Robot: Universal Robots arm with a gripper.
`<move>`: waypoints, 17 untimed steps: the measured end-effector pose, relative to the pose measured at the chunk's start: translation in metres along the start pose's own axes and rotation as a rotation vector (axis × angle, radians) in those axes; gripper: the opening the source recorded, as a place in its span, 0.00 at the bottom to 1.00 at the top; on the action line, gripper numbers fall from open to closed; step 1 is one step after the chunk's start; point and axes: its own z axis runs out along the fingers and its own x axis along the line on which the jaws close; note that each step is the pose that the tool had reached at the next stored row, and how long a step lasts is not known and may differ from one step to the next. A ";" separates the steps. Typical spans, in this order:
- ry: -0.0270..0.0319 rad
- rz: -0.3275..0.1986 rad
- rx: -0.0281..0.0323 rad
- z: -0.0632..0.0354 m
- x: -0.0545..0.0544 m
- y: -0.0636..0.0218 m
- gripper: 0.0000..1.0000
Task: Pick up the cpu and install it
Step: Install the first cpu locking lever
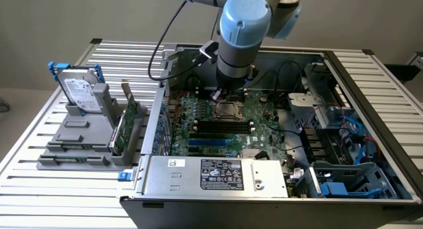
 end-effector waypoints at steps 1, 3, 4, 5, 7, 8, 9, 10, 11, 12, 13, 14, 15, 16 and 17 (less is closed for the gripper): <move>0.0011 0.001 -0.0012 -0.0002 0.001 0.0016 0.11; 0.0034 0.002 -0.0038 -0.0005 0.004 0.0049 0.11; 0.0047 0.003 -0.0052 -0.0007 0.006 0.0064 0.11; 0.0059 0.004 -0.0066 -0.0009 0.007 0.0080 0.11; 0.0083 0.005 -0.0095 -0.0011 0.009 0.0110 0.11; 0.0098 0.006 -0.0111 -0.0012 0.011 0.0126 0.11; 0.0110 0.007 -0.0125 -0.0013 0.012 0.0140 0.11; 0.0125 0.008 -0.0139 -0.0015 0.013 0.0155 0.11; 0.0140 0.009 -0.0154 -0.0016 0.015 0.0168 0.11; 0.0155 0.009 -0.0169 -0.0017 0.016 0.0181 0.11; 0.0167 0.010 -0.0183 -0.0017 0.017 0.0192 0.11; 0.0171 0.010 -0.0188 -0.0018 0.017 0.0199 0.11; 0.0172 0.010 -0.0187 -0.0017 0.017 0.0204 0.11; 0.0172 0.011 -0.0188 -0.0015 0.017 0.0209 0.11; 0.0172 0.011 -0.0188 -0.0012 0.016 0.0213 0.11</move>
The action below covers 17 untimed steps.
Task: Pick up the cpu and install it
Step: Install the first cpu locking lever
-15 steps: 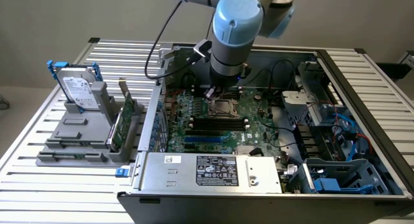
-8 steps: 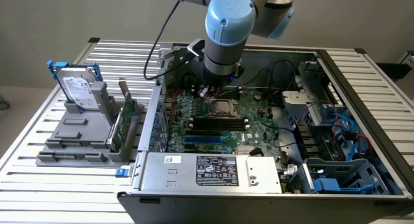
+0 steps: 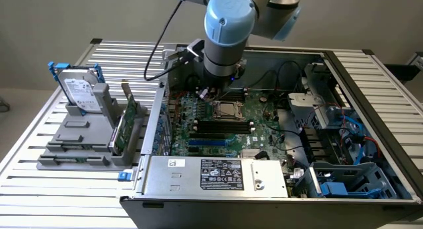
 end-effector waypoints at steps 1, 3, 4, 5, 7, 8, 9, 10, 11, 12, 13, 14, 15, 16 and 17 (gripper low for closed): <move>-0.0001 0.000 0.0000 0.0003 -0.001 0.0005 0.11; 0.0000 0.000 0.0001 0.0009 -0.002 0.0015 0.11; 0.0000 0.000 0.0001 0.0011 -0.002 0.0017 0.11; 0.0000 0.000 0.0000 0.0011 -0.002 0.0017 0.11; -0.0001 0.000 0.0000 0.0012 -0.002 0.0018 0.11; 0.0000 0.000 0.0001 0.0012 -0.002 0.0017 0.11; 0.0000 0.000 0.0001 0.0012 -0.003 0.0015 0.11; -0.0001 0.000 0.0000 0.0012 -0.003 0.0009 0.11; -0.0003 0.000 -0.0002 0.0012 -0.004 0.0001 0.11; -0.0005 0.000 -0.0004 0.0013 -0.005 -0.0010 0.11; -0.0006 0.000 -0.0005 0.0014 -0.006 -0.0022 0.11; -0.0008 0.000 -0.0007 0.0015 -0.007 -0.0035 0.11; -0.0009 0.000 -0.0008 0.0016 -0.008 -0.0048 0.11; -0.0010 0.000 -0.0010 0.0018 -0.009 -0.0060 0.11; -0.0011 0.000 -0.0010 0.0020 -0.010 -0.0070 0.11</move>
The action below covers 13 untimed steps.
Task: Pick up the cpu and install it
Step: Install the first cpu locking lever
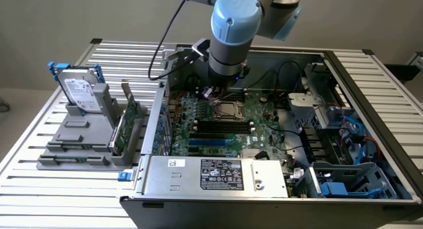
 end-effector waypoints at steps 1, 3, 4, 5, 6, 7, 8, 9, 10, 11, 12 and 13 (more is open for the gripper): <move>0.0000 0.000 0.0000 0.0002 -0.001 -0.0006 0.11; 0.0000 0.000 0.0001 0.0007 -0.001 -0.0005 0.11; 0.0001 0.000 0.0000 0.0011 -0.001 -0.0002 0.11; 0.0001 0.000 -0.0002 0.0017 -0.002 0.0003 0.11; 0.0001 0.000 -0.0004 0.0023 -0.003 0.0010 0.11; -0.0002 0.000 -0.0007 0.0031 -0.004 0.0018 0.11; 0.0000 0.000 -0.0007 0.0037 -0.004 0.0024 0.11; 0.0004 0.000 -0.0009 0.0039 -0.004 0.0026 0.11; 0.0008 0.000 -0.0013 0.0040 -0.004 0.0026 0.11; 0.0019 0.001 -0.0022 0.0040 -0.004 0.0026 0.11; 0.0034 0.002 -0.0038 0.0040 -0.004 0.0026 0.11; 0.0050 0.003 -0.0056 0.0040 -0.004 0.0026 0.11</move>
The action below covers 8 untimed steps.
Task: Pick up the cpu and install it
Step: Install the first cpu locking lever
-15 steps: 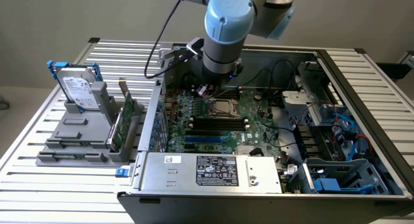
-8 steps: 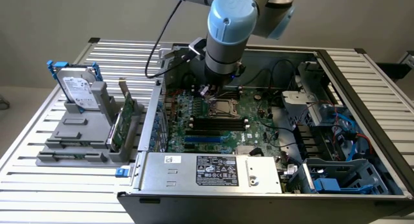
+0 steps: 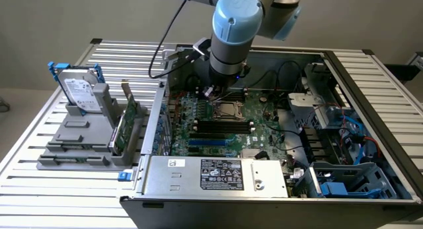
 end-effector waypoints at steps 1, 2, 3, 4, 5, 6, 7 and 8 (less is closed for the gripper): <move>0.0018 0.001 -0.0018 0.0000 0.000 0.0001 0.11; 0.0033 0.002 -0.0035 -0.0001 0.000 0.0002 0.11; 0.0044 0.003 -0.0050 -0.0002 0.000 0.0001 0.11; 0.0054 0.003 -0.0062 -0.0006 0.000 0.0001 0.11; 0.0063 0.004 -0.0071 -0.0009 0.000 0.0001 0.11; 0.0070 0.004 -0.0078 -0.0012 0.000 0.0002 0.11; 0.0078 0.005 -0.0087 -0.0014 0.000 0.0003 0.11; 0.0089 0.005 -0.0099 -0.0016 0.000 0.0005 0.11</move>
